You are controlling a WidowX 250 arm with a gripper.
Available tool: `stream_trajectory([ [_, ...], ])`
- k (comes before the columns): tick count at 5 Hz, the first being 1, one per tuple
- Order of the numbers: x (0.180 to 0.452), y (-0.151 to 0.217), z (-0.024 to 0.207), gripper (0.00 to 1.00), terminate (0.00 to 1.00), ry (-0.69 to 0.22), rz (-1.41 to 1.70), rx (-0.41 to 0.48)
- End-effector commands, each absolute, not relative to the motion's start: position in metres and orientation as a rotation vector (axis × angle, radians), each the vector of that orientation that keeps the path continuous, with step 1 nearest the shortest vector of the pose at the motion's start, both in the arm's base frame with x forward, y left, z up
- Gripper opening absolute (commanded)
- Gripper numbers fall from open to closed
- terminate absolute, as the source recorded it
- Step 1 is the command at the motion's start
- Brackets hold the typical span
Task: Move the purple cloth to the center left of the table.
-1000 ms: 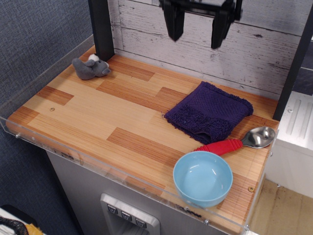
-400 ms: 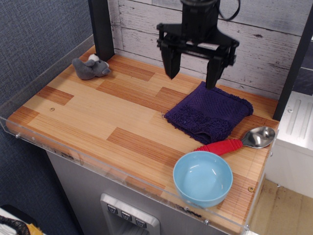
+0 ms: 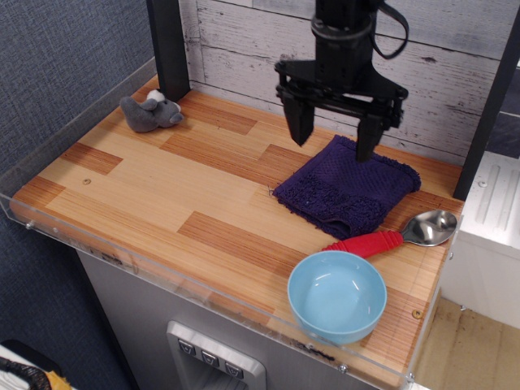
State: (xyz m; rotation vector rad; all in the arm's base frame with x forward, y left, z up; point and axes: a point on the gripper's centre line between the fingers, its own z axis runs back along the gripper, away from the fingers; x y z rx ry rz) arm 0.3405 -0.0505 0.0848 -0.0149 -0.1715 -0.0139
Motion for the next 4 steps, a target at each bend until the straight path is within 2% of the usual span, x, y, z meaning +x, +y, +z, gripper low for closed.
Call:
stream_trajectory([
  [1, 0.364, -0.056, 0.052, 1.0, 0.0, -0.155, -0.013, -0.002],
  [3, 0.37, -0.05, 0.023, 1.0, 0.0, -0.131, -0.006, 0.031],
  [4, 0.363, -0.039, 0.017, 1.0, 0.0, -0.131, 0.025, 0.036],
])
